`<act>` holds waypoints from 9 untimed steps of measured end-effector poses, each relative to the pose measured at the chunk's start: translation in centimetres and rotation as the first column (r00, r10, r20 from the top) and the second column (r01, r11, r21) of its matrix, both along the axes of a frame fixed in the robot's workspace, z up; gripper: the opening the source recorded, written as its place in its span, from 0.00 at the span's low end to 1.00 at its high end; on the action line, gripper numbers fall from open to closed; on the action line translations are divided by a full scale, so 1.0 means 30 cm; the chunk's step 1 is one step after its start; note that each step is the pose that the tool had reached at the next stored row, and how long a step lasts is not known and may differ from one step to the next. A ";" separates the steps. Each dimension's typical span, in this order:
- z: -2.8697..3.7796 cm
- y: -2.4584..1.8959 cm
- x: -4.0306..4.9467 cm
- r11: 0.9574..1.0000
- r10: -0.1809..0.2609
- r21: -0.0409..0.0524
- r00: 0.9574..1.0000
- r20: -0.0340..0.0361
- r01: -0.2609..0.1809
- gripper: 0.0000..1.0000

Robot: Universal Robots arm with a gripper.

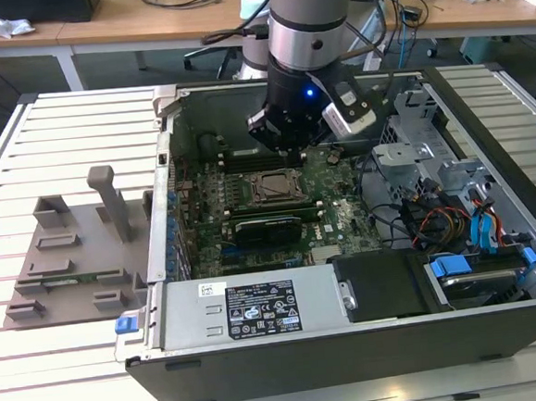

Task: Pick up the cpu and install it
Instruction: 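Install the second cpu locking lever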

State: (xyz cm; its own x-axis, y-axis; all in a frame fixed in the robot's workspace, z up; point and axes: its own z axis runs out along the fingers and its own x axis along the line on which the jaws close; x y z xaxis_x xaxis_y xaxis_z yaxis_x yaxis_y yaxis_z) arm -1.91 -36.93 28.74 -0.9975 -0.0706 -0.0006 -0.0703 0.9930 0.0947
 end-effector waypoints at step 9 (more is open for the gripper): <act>-0.053 -0.029 -0.011 1.000 0.000 0.017 1.000 0.000 0.000 0.11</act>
